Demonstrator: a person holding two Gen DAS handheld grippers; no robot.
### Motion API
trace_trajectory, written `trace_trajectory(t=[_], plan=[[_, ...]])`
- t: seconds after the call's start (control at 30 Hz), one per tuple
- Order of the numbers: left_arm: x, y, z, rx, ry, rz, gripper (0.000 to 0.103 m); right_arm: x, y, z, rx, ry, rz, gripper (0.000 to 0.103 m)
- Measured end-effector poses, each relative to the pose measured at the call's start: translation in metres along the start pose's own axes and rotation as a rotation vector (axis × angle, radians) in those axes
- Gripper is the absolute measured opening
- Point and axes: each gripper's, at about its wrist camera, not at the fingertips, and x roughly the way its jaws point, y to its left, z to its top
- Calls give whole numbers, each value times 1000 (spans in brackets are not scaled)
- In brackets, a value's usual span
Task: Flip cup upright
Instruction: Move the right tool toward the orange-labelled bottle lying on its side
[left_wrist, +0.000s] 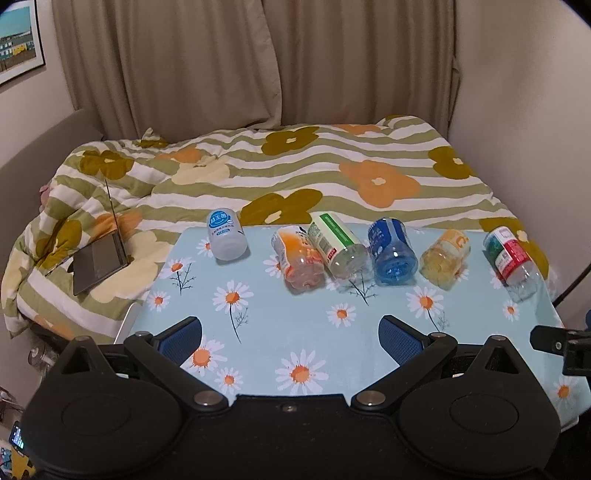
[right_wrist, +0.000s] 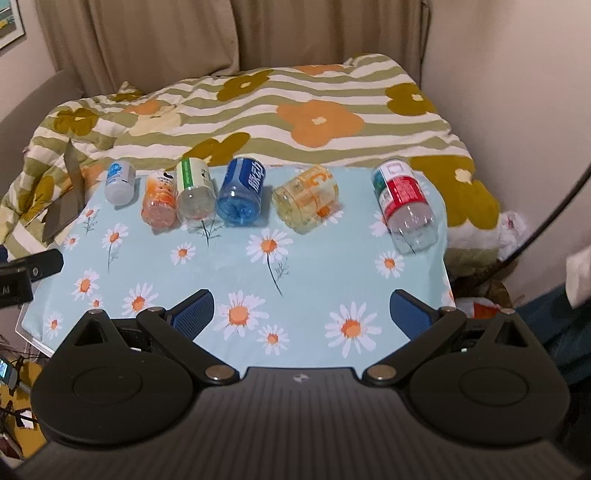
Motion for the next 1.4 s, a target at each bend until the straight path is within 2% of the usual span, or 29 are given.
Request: trace_trajectory(t=[0.17, 0.27, 0.43, 0.67, 0.83, 1.03, 1.17, 1.4], plan=[[22, 7, 28, -6, 6, 3, 103, 20, -3, 19, 18, 4, -1, 103], [45, 12, 46, -5, 16, -19, 103, 35, -1, 26, 40, 9, -7, 103], [96, 19, 74, -21, 96, -95, 103, 58, 10, 40, 79, 27, -37, 103], [165, 26, 96, -50, 198, -158, 103, 100, 22, 56, 136, 86, -75, 103], [211, 30, 103, -64, 278, -177, 101, 121, 26, 61, 152, 119, -114, 103], [244, 35, 102, -75, 348, -188, 97, 142, 26, 65, 184, 165, -141, 103], [259, 37, 101, -88, 385, -199, 91, 152, 29, 69, 184, 183, -151, 103], [271, 36, 98, -127, 431, -262, 88, 163, 33, 75, 190, 199, -151, 103]])
